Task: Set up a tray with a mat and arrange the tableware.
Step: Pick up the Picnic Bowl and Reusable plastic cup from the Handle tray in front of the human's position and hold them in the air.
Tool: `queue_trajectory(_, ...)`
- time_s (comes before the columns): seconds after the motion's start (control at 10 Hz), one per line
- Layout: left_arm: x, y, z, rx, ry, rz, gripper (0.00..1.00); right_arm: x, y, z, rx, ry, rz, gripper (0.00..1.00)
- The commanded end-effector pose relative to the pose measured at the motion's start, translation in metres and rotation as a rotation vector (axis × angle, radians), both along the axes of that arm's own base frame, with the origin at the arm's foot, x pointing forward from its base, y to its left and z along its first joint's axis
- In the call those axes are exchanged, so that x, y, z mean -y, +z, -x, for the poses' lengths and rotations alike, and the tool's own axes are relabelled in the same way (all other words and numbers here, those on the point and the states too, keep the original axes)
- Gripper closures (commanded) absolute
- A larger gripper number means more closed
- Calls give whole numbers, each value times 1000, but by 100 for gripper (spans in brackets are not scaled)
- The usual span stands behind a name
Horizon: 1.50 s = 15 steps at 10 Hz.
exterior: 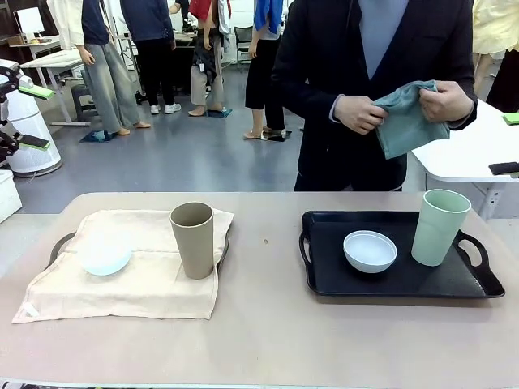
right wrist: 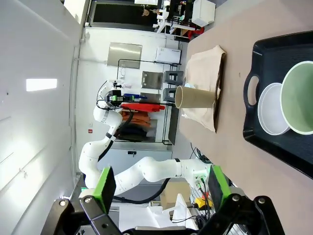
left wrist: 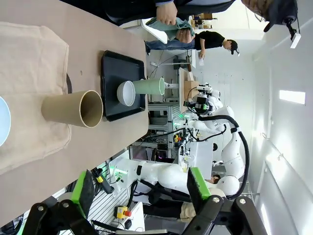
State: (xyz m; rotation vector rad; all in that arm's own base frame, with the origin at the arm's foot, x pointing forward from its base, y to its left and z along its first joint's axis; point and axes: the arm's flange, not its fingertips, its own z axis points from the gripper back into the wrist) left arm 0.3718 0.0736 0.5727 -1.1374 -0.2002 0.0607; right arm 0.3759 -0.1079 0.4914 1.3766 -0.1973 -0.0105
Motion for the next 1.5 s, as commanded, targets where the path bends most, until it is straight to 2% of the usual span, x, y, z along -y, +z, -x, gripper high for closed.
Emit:
queue_trajectory(0.0, 0, 0, 1, 12, 2, 0, 0, 0, 2, 1, -7, -1, 6, 0)
queue_trajectory(1.4, 0, 0, 1, 12, 2, 0, 0, 0, 2, 1, -7, -1, 6, 0)
